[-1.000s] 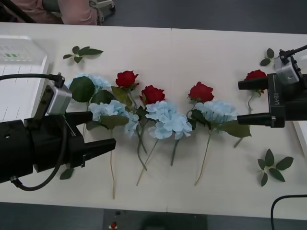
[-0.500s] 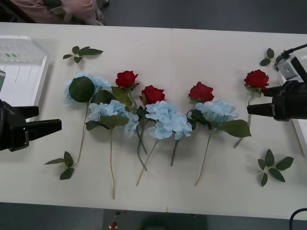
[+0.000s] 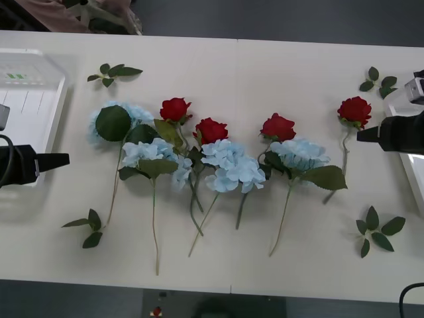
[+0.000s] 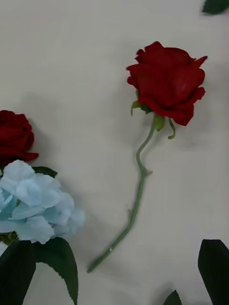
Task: Put the red flowers into the right box and the blue flowers into the left box
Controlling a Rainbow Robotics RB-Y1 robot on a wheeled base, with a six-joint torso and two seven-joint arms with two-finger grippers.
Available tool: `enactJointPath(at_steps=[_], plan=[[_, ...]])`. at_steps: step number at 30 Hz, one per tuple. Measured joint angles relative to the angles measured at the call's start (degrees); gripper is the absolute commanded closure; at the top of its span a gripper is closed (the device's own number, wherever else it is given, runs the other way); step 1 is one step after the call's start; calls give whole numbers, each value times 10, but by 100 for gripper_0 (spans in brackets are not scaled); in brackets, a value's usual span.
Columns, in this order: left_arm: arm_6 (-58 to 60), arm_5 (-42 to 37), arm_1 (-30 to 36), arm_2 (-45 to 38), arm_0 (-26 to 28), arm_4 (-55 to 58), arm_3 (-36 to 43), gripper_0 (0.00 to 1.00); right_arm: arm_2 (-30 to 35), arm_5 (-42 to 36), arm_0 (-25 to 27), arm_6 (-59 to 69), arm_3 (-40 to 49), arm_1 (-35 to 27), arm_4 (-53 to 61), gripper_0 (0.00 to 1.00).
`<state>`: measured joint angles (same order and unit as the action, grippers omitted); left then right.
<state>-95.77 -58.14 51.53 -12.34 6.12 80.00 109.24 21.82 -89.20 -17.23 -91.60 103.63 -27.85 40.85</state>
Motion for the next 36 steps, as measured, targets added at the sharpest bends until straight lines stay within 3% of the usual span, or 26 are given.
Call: enactJointPath(at_steps=[9,14,27,36], plan=[[0,0,0,105,-127,-62,-123,0,-36,36,-69,36,-140,-1,-90,0],[0,0,-4,160,-181,-72,-171,0,-62,109,-89,36,-211,-1,-104,0],[0,17,-80,229,-270,-108,-300,0,-149,234,-124,37,-347,-1,-157,0],[0,18,-129,237,-323,-156,-360,0,-178,269,-125,40,-357,-1,-167,0]])
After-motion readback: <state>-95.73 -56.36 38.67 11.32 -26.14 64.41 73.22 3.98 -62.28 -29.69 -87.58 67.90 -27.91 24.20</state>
